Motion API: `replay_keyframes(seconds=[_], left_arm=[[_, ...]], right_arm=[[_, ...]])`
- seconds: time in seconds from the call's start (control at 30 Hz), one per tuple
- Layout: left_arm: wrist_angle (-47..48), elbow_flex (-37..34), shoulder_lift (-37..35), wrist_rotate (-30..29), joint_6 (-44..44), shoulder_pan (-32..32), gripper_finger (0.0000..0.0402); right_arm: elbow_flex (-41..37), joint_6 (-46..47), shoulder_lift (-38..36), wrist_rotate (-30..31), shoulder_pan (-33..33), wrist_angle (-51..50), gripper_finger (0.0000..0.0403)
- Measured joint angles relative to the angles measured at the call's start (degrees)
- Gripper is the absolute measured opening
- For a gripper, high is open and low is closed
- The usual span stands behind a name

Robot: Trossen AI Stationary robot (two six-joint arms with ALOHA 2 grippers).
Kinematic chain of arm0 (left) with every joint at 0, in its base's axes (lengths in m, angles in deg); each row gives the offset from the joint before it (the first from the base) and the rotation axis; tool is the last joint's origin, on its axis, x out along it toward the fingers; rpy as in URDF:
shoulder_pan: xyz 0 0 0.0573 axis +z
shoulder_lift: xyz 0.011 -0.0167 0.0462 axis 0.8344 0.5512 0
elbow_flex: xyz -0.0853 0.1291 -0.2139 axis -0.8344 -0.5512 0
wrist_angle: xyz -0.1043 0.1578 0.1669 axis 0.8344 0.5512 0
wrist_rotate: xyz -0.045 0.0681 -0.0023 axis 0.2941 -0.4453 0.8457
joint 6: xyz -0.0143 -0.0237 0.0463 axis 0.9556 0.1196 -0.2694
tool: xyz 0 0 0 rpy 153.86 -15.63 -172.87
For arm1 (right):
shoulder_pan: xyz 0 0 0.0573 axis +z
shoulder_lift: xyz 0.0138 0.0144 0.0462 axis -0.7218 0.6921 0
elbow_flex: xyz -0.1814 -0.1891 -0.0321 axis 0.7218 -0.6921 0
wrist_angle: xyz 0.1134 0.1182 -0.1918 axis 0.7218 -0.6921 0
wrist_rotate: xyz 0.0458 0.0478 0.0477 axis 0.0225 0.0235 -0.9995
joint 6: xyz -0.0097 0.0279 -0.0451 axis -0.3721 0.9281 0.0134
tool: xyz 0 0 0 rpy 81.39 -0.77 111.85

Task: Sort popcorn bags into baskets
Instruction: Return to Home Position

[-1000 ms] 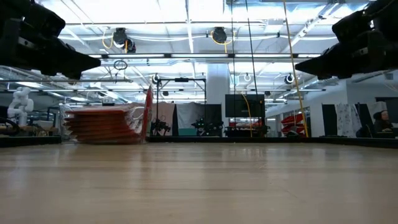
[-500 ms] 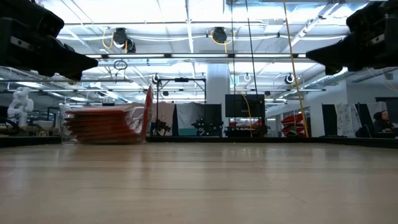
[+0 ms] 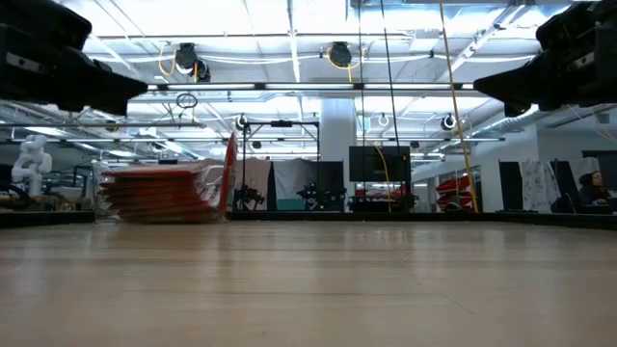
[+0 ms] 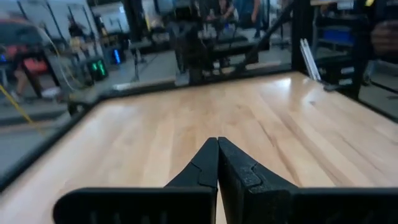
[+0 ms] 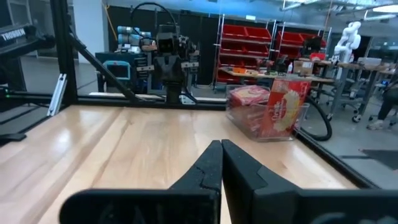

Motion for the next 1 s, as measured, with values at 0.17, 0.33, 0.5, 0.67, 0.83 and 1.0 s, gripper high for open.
replay_keyframes(seconds=[0.17, 0.33, 0.5, 0.67, 0.83, 1.0], left_arm=[[4.35, 0.02, -7.45, 0.47, -1.64, 2.15, 0.0003], [6.14, 0.02, -15.62, 3.88, -0.28, 4.04, 0.0005], [8.03, 0.02, -17.27, 4.76, -0.33, 5.40, 0.0004], [10.11, 0.02, -17.24, 5.19, 0.39, 7.48, 0.0007], [10.24, 0.02, -17.24, 7.74, 0.27, 10.34, 0.0004], [11.45, 0.02, -17.24, 10.53, 1.03, 13.23, 0.0006]], right_arm=[[0.00, 0.55, 0.12, 0.02, -0.02, 0.02, 0.0000], [0.00, -2.20, 0.12, 0.02, -0.02, 0.01, 0.0000], [0.02, -1.99, 0.14, 0.04, -0.02, 0.04, 0.0000], [0.02, -1.97, 0.20, 0.02, 0.00, 0.33, 0.0000], [0.02, -1.99, 0.22, 0.02, -0.02, 0.47, 0.0000], [0.04, -1.98, 0.22, 0.02, 0.00, 0.54, 0.0000]])
